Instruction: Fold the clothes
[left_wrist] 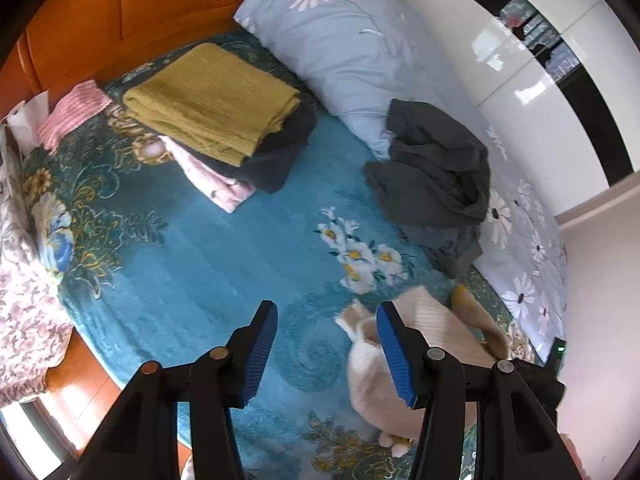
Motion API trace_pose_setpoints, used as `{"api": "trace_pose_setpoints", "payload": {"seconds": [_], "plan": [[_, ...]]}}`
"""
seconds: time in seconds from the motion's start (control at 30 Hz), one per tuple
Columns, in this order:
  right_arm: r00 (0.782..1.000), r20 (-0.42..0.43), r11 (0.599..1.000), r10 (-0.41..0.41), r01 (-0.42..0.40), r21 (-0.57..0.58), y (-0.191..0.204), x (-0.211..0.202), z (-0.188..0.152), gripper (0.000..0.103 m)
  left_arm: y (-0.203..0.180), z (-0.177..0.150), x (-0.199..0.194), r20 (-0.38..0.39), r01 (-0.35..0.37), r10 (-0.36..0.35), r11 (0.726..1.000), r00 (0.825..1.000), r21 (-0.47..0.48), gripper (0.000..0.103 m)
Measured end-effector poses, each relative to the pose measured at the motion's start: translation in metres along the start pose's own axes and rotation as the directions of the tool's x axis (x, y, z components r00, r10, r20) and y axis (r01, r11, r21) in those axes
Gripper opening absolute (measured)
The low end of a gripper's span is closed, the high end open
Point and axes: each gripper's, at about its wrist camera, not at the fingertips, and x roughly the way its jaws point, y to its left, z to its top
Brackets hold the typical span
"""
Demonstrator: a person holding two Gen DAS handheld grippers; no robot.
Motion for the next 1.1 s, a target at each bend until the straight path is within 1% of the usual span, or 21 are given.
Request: {"api": "trace_pose_setpoints", "payload": {"seconds": [0.03,0.17,0.23,0.33,0.37,0.4,0.43,0.47,0.5,0.53,0.63,0.7,0.77,0.83,0.93,1.0,1.03,1.1], "plan": [[0.999,0.024,0.999,0.033,-0.033,-0.025,0.014,-0.012,-0.006,0.014,-0.001,0.000,-0.002,0.005,0.008,-0.008,1.000,1.000,-0.001,0.056],[0.990,0.077,0.986,0.117,-0.107,-0.127,0.065,-0.044,-0.024,0.013,0.001,0.000,-0.013,0.029,0.045,-0.044,0.999,0.999,-0.015,0.056],[0.983,0.090,0.969,0.159,-0.138,-0.203,0.098,-0.058,-0.034,0.013,0.003,-0.002,-0.020,0.045,0.060,-0.059,0.998,0.997,-0.021,0.056],[0.969,0.103,0.931,0.223,-0.180,-0.316,0.148,-0.081,-0.049,0.012,0.009,-0.005,-0.030,0.068,0.081,-0.078,0.996,0.995,-0.036,0.056],[0.963,0.104,0.920,0.248,-0.201,-0.335,0.160,-0.087,-0.055,0.012,0.011,-0.006,-0.033,0.076,0.088,-0.084,0.995,0.994,-0.043,0.056],[0.946,0.110,0.900,0.306,-0.251,-0.356,0.173,-0.099,-0.059,0.000,0.014,-0.006,-0.037,0.085,0.095,-0.090,0.994,0.992,-0.051,0.056],[0.924,0.113,0.877,0.364,-0.299,-0.377,0.185,-0.111,-0.064,0.000,0.018,-0.006,-0.040,0.093,0.100,-0.095,0.993,0.991,-0.058,0.056],[0.909,0.138,0.859,0.392,-0.308,-0.408,0.200,-0.130,-0.068,0.000,0.021,-0.006,-0.042,0.100,0.106,-0.099,0.992,0.990,-0.067,0.056],[0.904,0.167,0.848,0.394,-0.288,-0.444,0.212,-0.144,-0.070,0.000,0.023,-0.006,-0.045,0.105,0.112,-0.104,0.991,0.989,-0.079,0.056],[0.894,0.183,0.834,0.409,-0.285,-0.472,0.219,-0.154,-0.071,0.000,0.026,-0.007,-0.046,0.110,0.117,-0.107,0.989,0.988,-0.090,0.056],[0.881,0.216,0.816,0.421,-0.263,-0.515,0.226,-0.177,-0.071,0.000,0.028,-0.009,-0.047,0.108,0.129,-0.118,0.987,0.987,-0.100,0.056],[0.894,0.227,0.831,0.387,-0.231,-0.506,0.216,-0.174,-0.072,0.000,0.025,-0.013,-0.045,0.097,0.128,-0.119,0.988,0.988,-0.091,0.056],[0.916,0.210,0.866,0.341,-0.220,-0.449,0.194,-0.159,-0.070,0.000,0.020,-0.018,-0.038,0.074,0.122,-0.116,0.989,0.990,-0.080,0.056],[0.938,0.165,0.900,0.304,-0.226,-0.372,0.165,-0.135,-0.069,0.002,0.015,-0.023,-0.028,0.043,0.114,-0.111,0.991,0.993,-0.071,0.058],[0.962,0.124,0.939,0.242,-0.200,-0.280,0.130,-0.112,-0.068,0.002,0.003,-0.030,-0.003,-0.031,0.108,-0.110,0.992,0.993,-0.061,0.058],[0.975,0.099,0.959,0.201,-0.175,-0.224,0.107,-0.098,-0.067,0.002,-0.006,-0.032,0.014,-0.081,0.111,-0.114,0.993,0.990,-0.049,0.058],[0.977,0.089,0.962,0.193,-0.170,-0.213,0.101,-0.095,-0.066,0.002,-0.011,-0.033,0.023,-0.106,0.113,-0.117,0.993,0.987,-0.041,0.058],[0.976,0.063,0.963,0.210,-0.195,-0.188,0.094,-0.087,-0.064,0.003,-0.021,-0.033,0.041,-0.154,0.116,-0.118,0.993,0.981,-0.021,0.058]]}}
